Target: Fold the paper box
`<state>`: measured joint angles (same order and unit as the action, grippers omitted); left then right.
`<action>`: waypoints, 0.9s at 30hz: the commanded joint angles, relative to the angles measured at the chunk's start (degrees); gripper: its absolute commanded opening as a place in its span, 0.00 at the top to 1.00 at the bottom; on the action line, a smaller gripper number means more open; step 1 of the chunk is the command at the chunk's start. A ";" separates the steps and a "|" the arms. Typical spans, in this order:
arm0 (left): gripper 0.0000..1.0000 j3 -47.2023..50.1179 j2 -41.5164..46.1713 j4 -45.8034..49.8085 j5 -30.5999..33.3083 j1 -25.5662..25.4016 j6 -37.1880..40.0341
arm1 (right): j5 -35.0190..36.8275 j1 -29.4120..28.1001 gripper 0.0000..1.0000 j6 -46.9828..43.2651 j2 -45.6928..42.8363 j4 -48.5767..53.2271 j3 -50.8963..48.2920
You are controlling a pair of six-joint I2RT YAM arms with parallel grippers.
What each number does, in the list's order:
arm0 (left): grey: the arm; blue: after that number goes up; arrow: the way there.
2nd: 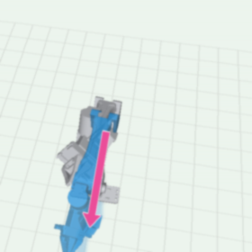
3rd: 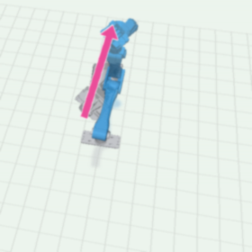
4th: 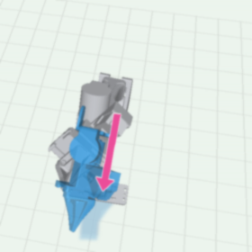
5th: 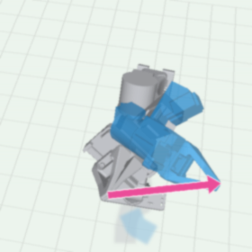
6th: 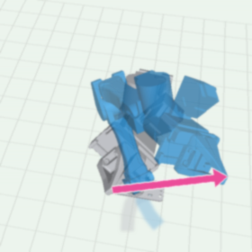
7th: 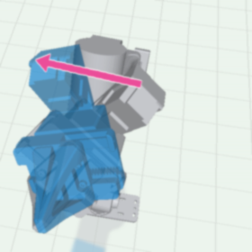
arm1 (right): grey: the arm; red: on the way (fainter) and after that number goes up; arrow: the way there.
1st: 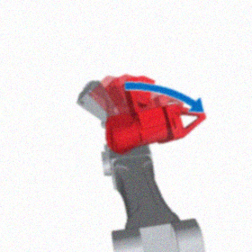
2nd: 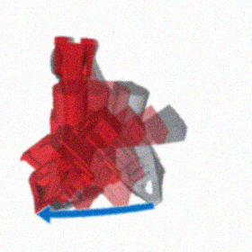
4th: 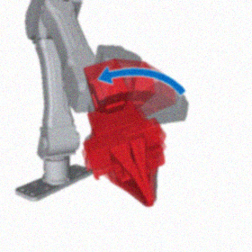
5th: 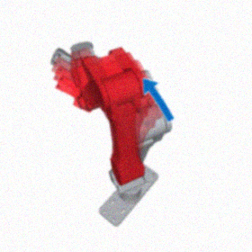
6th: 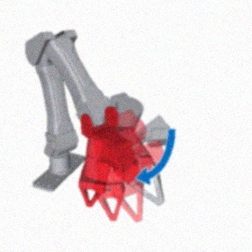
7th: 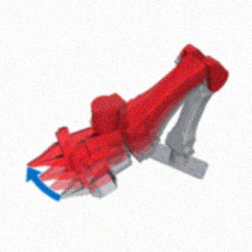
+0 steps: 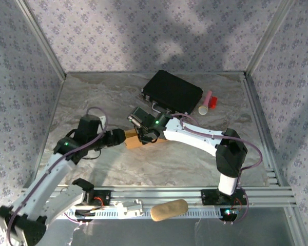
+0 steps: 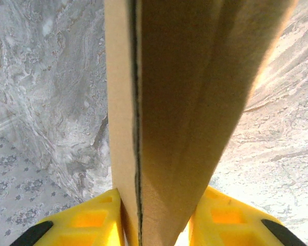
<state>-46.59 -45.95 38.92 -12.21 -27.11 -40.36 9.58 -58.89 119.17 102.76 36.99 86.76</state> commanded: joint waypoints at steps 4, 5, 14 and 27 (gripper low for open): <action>0.33 6.74 5.35 -15.69 0.77 0.48 -20.70 | -0.53 -0.01 0.69 17.32 1.57 2.67 -1.60; 0.34 7.19 4.63 -17.09 0.63 0.62 -22.30 | -0.49 0.00 0.69 17.30 1.57 2.71 -1.66; 0.43 9.47 -2.65 -23.04 0.28 2.75 -28.56 | -0.69 -0.05 0.70 17.14 1.65 2.48 -1.68; 0.74 12.29 -1.51 -21.99 -0.43 3.22 -27.82 | -1.09 0.18 0.70 16.96 1.57 1.20 -2.47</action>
<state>-35.05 -47.94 19.03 -12.03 -24.10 -68.03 9.39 -58.87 119.17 102.76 35.44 86.13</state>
